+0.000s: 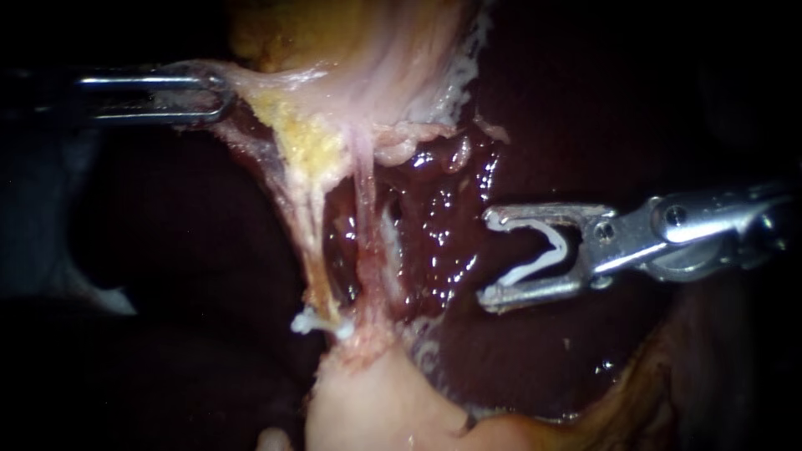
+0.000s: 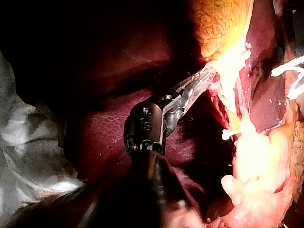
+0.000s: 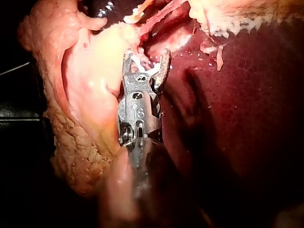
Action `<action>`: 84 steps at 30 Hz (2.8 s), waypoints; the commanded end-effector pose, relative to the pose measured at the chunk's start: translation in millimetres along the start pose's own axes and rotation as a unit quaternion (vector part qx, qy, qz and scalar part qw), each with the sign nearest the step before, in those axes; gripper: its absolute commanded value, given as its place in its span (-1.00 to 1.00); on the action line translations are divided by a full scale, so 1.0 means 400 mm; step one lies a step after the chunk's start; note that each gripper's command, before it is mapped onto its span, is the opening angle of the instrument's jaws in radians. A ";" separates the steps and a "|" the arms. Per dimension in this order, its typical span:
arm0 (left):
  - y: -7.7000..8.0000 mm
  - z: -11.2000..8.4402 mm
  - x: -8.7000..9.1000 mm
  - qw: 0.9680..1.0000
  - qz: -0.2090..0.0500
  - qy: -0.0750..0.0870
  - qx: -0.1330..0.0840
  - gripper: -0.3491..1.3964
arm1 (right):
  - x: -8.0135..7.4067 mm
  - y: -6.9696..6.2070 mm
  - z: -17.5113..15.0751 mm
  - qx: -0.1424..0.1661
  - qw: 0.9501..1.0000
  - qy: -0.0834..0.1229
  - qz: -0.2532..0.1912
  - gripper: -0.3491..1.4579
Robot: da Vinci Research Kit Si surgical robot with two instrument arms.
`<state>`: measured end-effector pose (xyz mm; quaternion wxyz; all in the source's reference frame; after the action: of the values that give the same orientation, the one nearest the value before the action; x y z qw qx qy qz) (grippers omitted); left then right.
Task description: Clipping second clip left tube
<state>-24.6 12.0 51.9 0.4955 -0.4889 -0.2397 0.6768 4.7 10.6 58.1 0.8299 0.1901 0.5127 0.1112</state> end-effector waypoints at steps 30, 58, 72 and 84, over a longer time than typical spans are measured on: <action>0.0031 0.0008 -0.0017 1.000 0.000 0.003 0.003 -1.00 | -0.0007 -0.0021 0.0385 0.063 0.995 0.034 0.066 -0.06; 0.0040 0.0017 -0.0017 1.000 0.000 0.002 0.002 -1.00 | -0.0012 -0.0019 0.0574 0.130 0.987 0.058 0.069 -0.06; 0.0041 0.0017 -0.0018 1.000 0.000 0.002 0.002 -1.00 | 0.0043 -0.0132 0.0582 0.158 0.975 0.067 0.140 -0.07; 0.0041 0.0016 -0.0018 1.000 0.000 0.002 0.002 -1.00 | 0.0061 -0.0184 0.0585 0.177 0.971 0.067 0.146 -0.13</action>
<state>-25.9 10.8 51.1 0.4969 -0.4893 -0.2378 0.6761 26.7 0.2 62.3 0.7214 0.3993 0.5455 0.1499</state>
